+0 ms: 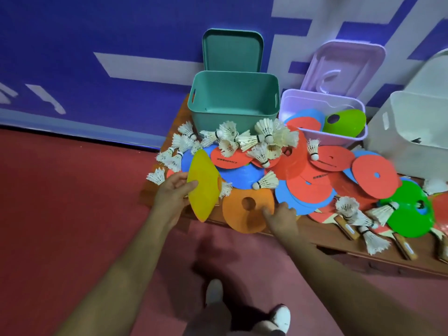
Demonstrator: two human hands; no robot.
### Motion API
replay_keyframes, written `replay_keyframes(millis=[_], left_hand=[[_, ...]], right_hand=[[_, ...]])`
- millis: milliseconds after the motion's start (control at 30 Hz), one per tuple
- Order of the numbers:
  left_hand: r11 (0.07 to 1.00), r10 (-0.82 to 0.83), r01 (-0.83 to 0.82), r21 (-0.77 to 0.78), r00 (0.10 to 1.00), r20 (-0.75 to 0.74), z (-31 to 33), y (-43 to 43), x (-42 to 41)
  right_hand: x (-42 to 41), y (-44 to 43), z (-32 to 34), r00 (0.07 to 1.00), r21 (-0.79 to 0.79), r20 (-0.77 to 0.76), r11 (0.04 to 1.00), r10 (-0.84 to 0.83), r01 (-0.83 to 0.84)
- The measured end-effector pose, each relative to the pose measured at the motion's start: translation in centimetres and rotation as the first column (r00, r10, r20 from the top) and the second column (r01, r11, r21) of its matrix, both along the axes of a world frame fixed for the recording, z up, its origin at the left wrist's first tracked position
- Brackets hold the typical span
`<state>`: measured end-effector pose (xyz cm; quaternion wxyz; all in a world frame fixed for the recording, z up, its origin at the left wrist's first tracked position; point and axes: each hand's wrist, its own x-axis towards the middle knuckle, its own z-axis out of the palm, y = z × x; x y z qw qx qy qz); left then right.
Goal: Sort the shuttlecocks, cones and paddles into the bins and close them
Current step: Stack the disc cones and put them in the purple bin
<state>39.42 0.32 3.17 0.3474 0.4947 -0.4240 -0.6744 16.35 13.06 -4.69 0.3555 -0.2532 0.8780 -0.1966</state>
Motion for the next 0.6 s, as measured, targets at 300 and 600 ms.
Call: replay_keyframes(millis=[300, 600], left_hand=[[0.989, -0.140, 0.141, 0.043, 0.990, -0.023, -2.0, -3.2, 1.1], [0.973, -0.218, 0.220, 0.066, 0.975, -0.037, -2.8, -4.3, 0.3]], right_hand=[[3.2, -2.8, -3.7, 0.969, 0.108, 0.088, 0.969, -0.233, 0.223], [2.1, -4.2, -5.3, 0.988, 0.208, -0.080, 0.967, -0.130, 0.144]])
